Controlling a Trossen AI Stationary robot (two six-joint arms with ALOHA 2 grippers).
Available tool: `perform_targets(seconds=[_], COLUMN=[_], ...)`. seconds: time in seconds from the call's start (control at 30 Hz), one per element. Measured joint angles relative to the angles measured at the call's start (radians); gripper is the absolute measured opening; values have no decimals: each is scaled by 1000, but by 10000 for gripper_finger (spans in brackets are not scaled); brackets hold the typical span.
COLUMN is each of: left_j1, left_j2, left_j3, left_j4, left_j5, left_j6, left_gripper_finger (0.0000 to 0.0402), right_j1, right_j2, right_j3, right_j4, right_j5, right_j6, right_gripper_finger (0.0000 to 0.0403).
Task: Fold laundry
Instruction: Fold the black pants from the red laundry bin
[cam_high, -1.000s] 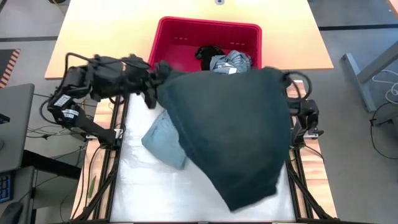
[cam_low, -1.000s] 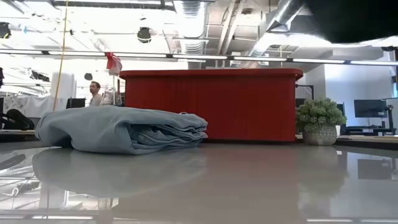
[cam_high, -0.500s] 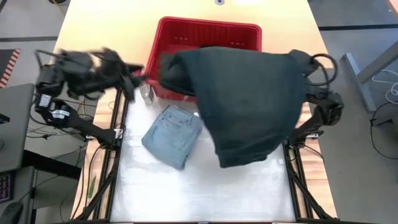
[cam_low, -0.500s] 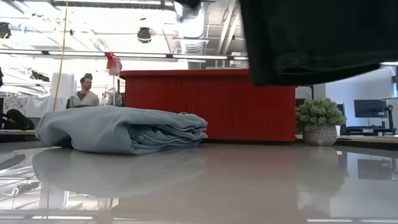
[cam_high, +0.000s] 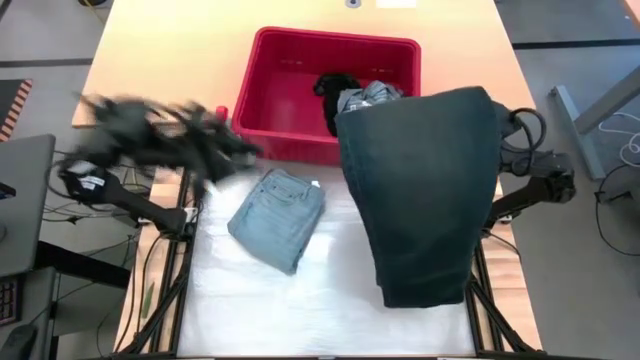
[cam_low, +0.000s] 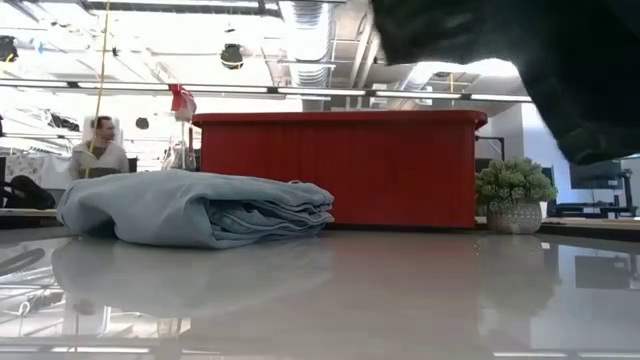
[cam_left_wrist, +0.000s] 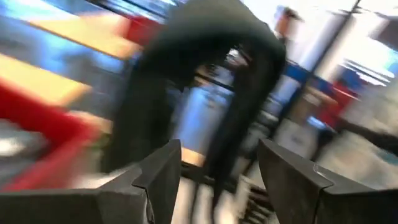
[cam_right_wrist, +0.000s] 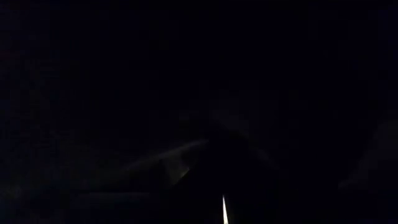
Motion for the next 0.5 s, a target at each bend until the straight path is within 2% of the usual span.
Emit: perform_targets(seconds=[0.13,0.2,0.23,0.37,0.5], left_j1=[-68,-82,-82,-73,-67], left_j2=[10,20,27,86,128], left_j3=[-300,-416,-460,-562,-550], left_j4=[490,777,866,1120,1288], left_j5=[135,161,162,98,46], left_j6=[-48,-80,-85,-109,-172], left_gripper_finger=[199,199,199,199,199], right_j1=[11,11,10,9,9], right_j2=[5,4,3,5,7], right_j3=[-3,-3,-2,-2,-2], right_j4=[6,8,8,-13,-37], right_j5=[-3,-4,-4,-4,-5], right_j6=[-26,-31,-31,-31,-31], right_gripper_finger=[16,16,16,16,16])
